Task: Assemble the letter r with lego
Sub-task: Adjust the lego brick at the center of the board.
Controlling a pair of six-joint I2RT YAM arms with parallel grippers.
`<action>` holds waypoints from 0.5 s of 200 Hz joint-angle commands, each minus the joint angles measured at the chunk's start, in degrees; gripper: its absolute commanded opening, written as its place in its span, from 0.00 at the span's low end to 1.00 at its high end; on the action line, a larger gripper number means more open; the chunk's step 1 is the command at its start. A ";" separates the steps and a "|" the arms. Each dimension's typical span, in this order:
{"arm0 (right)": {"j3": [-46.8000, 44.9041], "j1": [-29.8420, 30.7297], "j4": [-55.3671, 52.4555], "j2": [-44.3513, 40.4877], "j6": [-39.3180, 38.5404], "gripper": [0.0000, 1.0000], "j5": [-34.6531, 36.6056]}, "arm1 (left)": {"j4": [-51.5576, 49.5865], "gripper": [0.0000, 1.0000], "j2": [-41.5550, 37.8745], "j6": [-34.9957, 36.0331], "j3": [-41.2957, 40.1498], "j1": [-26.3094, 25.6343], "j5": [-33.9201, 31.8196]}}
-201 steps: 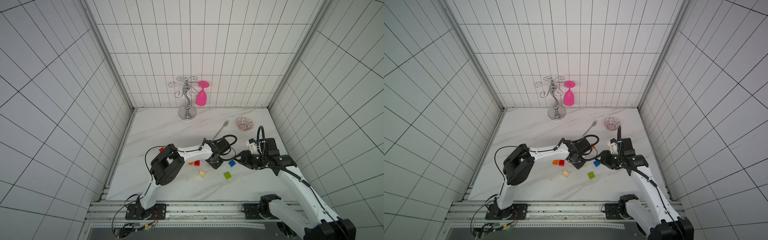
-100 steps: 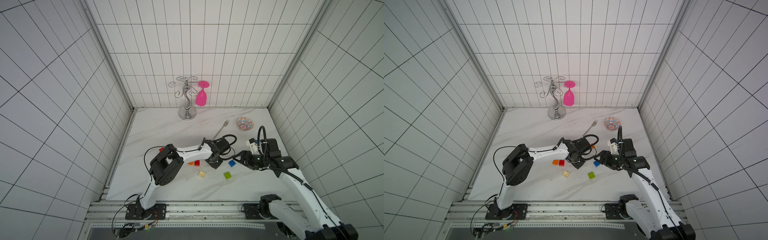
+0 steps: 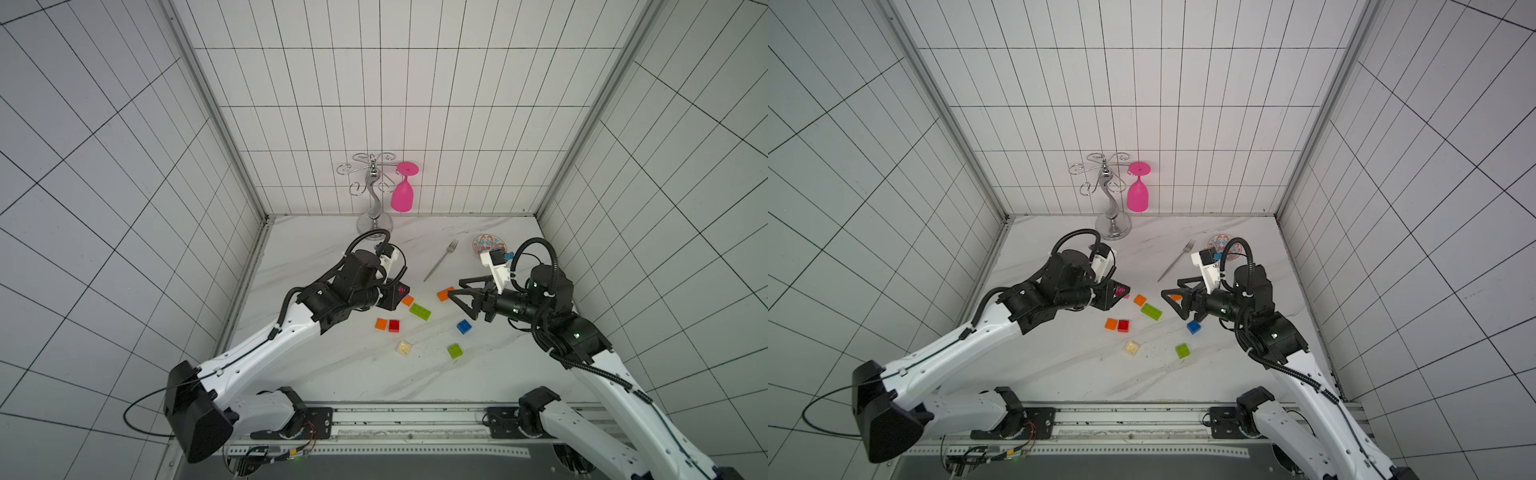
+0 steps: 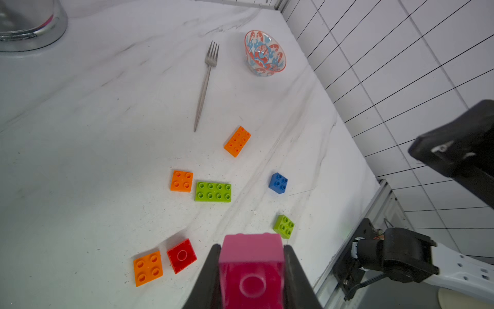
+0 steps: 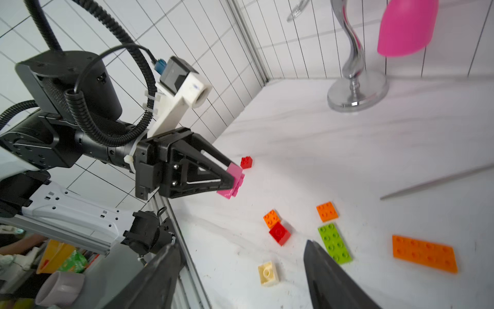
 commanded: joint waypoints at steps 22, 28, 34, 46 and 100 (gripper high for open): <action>-2.55 0.79 27.91 9.16 -16.67 0.73 -14.91 | 14.83 0.00 -4.91 -15.90 -5.18 4.09 13.13; -2.63 1.00 30.85 10.87 -18.99 0.72 -17.37 | 18.00 0.00 -5.37 -17.84 -6.21 4.47 15.38; -2.77 1.19 33.47 12.42 -20.66 0.72 -19.34 | 21.29 0.00 -5.70 -19.61 -7.28 5.00 17.79; -2.69 1.32 37.95 15.12 -22.52 0.76 -22.74 | 27.51 0.00 -6.19 -23.00 -9.21 5.72 21.98; -0.12 5.79 35.79 19.15 -35.29 0.78 -24.90 | 34.69 0.00 -5.98 -27.12 -9.76 6.05 29.28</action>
